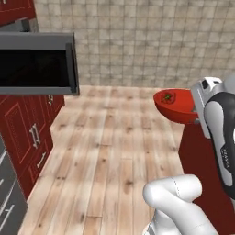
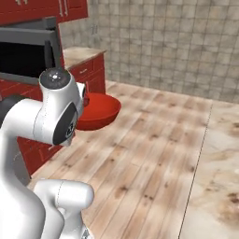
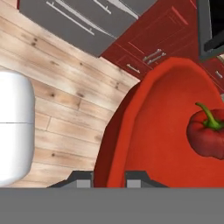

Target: Pick the bell pepper from the sink and place it in the bowl. Then pick the bowl and place it in the microwave. Then close the microwave door and press the start button.

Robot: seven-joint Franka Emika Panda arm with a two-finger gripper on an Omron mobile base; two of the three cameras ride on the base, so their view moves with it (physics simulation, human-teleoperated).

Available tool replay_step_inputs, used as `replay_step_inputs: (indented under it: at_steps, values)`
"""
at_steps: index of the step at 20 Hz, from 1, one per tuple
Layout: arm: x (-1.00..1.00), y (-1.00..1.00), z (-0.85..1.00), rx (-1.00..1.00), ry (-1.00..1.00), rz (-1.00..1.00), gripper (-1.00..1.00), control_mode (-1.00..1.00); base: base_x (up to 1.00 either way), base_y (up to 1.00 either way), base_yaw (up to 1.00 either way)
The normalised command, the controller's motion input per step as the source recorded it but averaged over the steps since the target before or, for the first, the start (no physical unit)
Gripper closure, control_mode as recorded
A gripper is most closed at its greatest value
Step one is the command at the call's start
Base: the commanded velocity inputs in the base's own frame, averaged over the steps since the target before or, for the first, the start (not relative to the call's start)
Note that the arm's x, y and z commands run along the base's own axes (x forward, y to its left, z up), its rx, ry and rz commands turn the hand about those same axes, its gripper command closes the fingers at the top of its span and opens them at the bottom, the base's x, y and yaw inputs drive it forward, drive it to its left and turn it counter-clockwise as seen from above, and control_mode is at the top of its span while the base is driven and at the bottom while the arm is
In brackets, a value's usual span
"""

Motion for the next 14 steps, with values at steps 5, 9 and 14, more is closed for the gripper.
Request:
replay_step_inputs:
  at_steps: [5,9,14]
  values:
    - [0.0,0.0,0.0,0.0,0.0,0.0,1.0,1.0,1.0,-0.02,-0.1]
    - [0.0,0.0,0.0,0.0,0.0,0.0,1.0,1.0,1.0,0.0,-0.01]
    - [0.0,0.0,0.0,0.0,0.0,0.0,1.0,1.0,1.0,0.0,0.19]
